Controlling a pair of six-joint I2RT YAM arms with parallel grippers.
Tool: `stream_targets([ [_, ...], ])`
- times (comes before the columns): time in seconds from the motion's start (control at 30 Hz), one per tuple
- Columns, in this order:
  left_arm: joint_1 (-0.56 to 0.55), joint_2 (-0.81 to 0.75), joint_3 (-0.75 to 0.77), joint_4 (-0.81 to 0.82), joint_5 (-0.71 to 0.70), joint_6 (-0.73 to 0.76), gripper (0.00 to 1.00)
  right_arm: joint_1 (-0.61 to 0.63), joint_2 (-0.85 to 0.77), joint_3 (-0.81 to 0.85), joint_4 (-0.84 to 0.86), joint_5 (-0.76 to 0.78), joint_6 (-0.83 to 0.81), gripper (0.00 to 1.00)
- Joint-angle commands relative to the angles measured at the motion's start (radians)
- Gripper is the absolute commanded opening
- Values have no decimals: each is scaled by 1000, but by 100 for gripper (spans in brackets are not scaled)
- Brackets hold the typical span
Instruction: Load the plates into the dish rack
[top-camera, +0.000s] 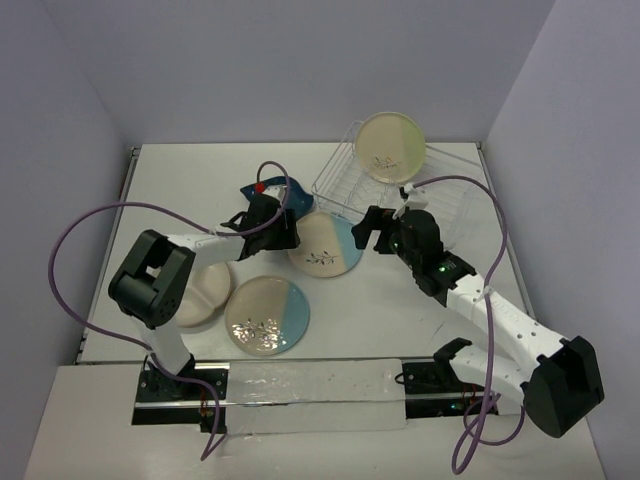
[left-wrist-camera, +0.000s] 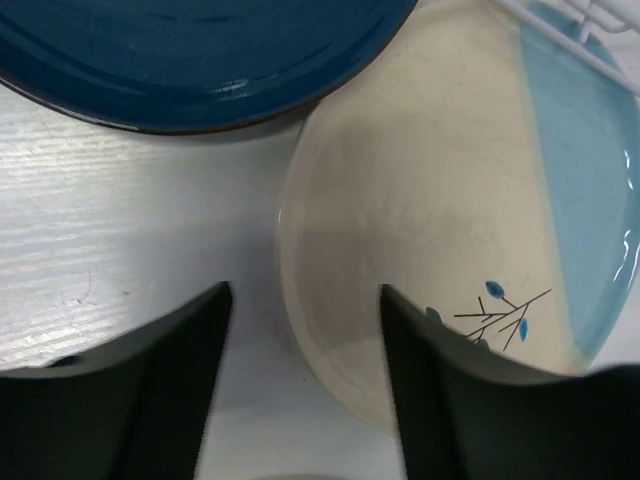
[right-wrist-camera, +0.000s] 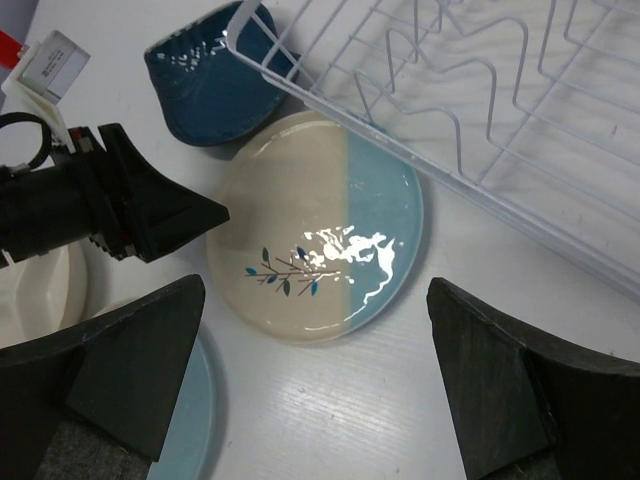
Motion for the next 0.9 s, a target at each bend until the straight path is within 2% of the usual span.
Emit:
stream_targets([
  [0.0, -15, 7, 31, -10, -19, 21, 58, 31, 36, -23, 21, 24, 36, 100],
  [0.1, -18, 24, 30, -18, -30, 23, 51, 40, 87, -22, 26, 48, 51, 100],
  [0.2, -24, 32, 25, -45, -62, 16, 37, 44, 152, -15, 56, 85, 96, 100],
  [0.43, -43, -8, -28, -77, -112, 21, 15, 76, 292, 33, 100, 131, 146, 100],
  [0.53, -57, -41, -73, -77, -129, 13, 1, 81, 368, 62, 104, 145, 175, 100],
  [0.87, -70, -114, -161, -92, -150, -25, 0, 105, 495, 107, 116, 193, 208, 100],
])
